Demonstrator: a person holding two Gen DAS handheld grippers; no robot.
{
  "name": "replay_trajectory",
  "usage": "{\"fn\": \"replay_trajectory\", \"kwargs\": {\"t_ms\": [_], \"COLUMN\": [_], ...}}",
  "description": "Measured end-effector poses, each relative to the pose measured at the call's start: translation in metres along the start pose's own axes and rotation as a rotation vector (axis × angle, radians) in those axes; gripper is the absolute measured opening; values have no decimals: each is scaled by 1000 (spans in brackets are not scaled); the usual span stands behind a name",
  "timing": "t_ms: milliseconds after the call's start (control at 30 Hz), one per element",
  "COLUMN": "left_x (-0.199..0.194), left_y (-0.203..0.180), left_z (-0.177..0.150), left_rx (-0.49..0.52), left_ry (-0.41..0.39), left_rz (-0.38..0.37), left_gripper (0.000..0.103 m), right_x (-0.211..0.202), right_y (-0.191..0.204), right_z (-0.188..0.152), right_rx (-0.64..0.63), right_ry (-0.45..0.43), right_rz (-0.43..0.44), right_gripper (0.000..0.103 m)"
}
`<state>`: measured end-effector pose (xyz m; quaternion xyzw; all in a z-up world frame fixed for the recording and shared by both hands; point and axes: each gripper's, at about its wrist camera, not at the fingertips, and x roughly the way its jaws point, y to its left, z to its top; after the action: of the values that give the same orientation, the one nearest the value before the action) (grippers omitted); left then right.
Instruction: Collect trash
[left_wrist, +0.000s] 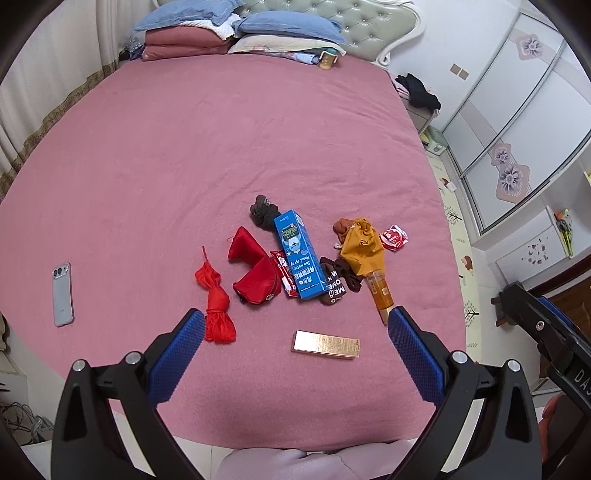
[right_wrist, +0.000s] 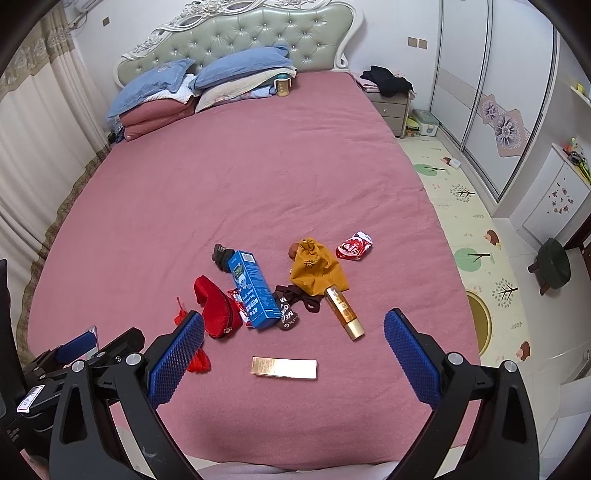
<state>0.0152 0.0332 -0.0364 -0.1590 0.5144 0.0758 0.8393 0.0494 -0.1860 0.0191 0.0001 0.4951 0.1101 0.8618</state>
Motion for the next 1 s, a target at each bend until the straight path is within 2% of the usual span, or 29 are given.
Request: {"fn": "replay_trajectory", "kwargs": {"t_ms": [633,1000], "left_x": [1,12], "left_y": [1,4], "left_z": [2,8], "left_rx": [1,-23], "left_ry": [3,46], "left_rz": [-2,-9], "left_gripper": [99,99], "right_x": [6,16], "right_y": [-1,1], "right_z": [1,3], "right_rx": [-4,-6], "right_ry": [10,33], "right_rz": [6,12], "right_gripper": [94,94]}}
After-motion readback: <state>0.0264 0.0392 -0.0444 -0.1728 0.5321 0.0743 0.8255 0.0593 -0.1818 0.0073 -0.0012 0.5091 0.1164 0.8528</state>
